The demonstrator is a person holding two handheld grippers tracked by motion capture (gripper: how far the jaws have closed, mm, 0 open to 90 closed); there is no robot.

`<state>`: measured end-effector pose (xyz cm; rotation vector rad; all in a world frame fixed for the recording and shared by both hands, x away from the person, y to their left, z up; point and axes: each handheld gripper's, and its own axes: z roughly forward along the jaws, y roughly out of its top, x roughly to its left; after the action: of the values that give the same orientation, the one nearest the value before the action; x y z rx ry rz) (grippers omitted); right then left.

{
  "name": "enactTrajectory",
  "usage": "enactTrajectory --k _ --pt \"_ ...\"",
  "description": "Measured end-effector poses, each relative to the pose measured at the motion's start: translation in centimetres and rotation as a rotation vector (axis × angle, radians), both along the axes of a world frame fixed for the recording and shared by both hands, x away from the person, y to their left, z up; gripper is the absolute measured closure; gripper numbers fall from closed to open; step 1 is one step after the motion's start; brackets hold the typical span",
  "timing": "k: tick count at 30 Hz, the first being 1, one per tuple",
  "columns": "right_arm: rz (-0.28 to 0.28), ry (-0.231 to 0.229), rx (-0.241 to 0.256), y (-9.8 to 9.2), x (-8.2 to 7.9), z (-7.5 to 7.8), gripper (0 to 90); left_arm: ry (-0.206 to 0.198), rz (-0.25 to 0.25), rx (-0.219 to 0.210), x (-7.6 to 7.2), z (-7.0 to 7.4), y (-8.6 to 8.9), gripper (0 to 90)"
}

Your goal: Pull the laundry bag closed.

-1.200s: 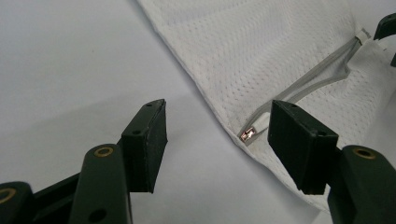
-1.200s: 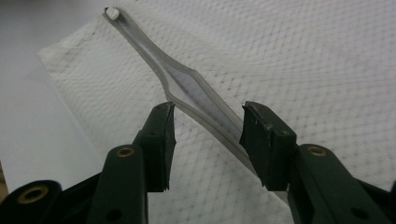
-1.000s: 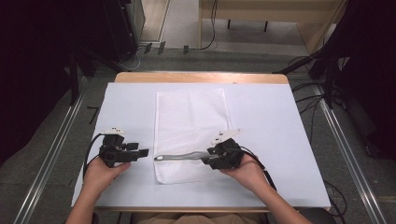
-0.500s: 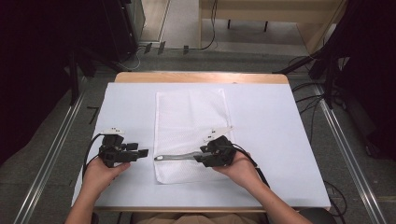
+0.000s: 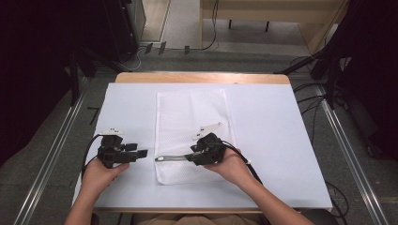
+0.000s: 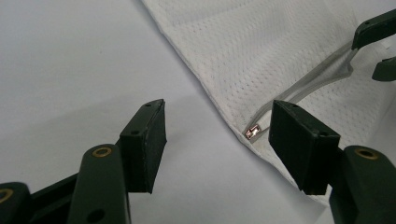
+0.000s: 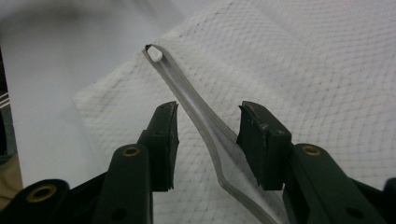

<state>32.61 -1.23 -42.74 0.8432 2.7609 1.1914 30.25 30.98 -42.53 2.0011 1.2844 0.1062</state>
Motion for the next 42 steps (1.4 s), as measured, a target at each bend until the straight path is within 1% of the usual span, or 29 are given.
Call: enactTrajectory --k 5,7,8,9,12,13,15,17,18,22,23,25,26,29,31,35,37,40,42 --pt "0.007 0.013 -0.004 0.8 0.1 0.1 59.4 0.002 -0.001 0.003 0.0 0.0 0.0 37.4" --pt "0.012 0.010 -0.002 1.2 0.2 0.1 59.9 0.000 0.001 -0.001 0.1 0.0 0.0 37.4" --pt "0.020 0.007 0.001 1.7 0.3 0.1 60.6 0.000 0.000 -0.005 0.1 -0.1 0.1 37.4" --pt "0.020 0.007 0.001 1.7 0.3 0.1 60.6 0.003 -0.003 -0.003 0.2 -0.1 0.1 37.4" --pt "0.039 0.007 0.006 2.9 0.5 0.2 62.3 0.003 -0.001 -0.007 0.1 0.0 0.2 37.4" --pt "0.039 0.007 0.006 2.9 0.5 0.2 62.3 0.003 0.003 -0.008 0.1 0.0 0.2 37.4" --pt "0.051 0.008 0.008 3.6 0.6 0.1 64.3 0.003 0.005 -0.012 0.2 0.0 0.3 37.4" --pt "0.057 0.006 0.010 3.8 0.6 0.1 65.5 0.000 0.006 -0.014 0.2 -0.1 0.4 37.4" --pt "0.065 0.014 0.011 4.3 0.6 -0.1 67.9 0.001 0.004 -0.015 0.2 -0.1 0.4 37.4" --pt "0.070 0.030 0.011 4.9 0.7 -0.6 69.7 -0.002 0.007 -0.017 0.2 0.0 0.4 37.4" --pt "0.073 0.043 0.013 5.3 0.7 -0.9 70.1 -0.001 0.008 -0.016 0.2 0.0 0.4 37.4" --pt "0.068 0.067 0.036 5.6 0.7 -1.2 70.1 -0.001 0.007 -0.011 0.2 0.0 0.4 37.4" --pt "0.063 0.072 0.042 5.8 0.7 -1.3 70.4 -0.001 0.007 -0.011 0.2 -0.1 0.4 37.4" --pt "0.059 0.076 0.045 6.0 0.9 -1.6 71.9 -0.001 0.007 -0.011 0.2 -0.1 0.4 37.4" --pt "0.053 0.092 0.049 6.5 1.1 -2.2 72.5 0.000 0.005 -0.011 0.1 0.0 0.4 37.4" --pt "0.052 0.098 0.040 6.9 1.1 -2.6 73.2 -0.003 0.008 -0.014 0.1 0.0 0.5 37.4" --pt "0.069 0.099 0.033 7.4 1.0 -3.0 73.1 -0.003 0.008 -0.014 0.1 0.0 0.5 37.4" --pt "0.078 0.096 0.026 7.6 0.9 -3.2 73.2 -0.002 0.004 -0.010 0.1 0.0 0.5 37.4" --pt "0.078 0.100 0.013 7.8 0.8 -3.3 73.2 -0.003 0.005 -0.011 0.1 0.0 0.5 37.4"
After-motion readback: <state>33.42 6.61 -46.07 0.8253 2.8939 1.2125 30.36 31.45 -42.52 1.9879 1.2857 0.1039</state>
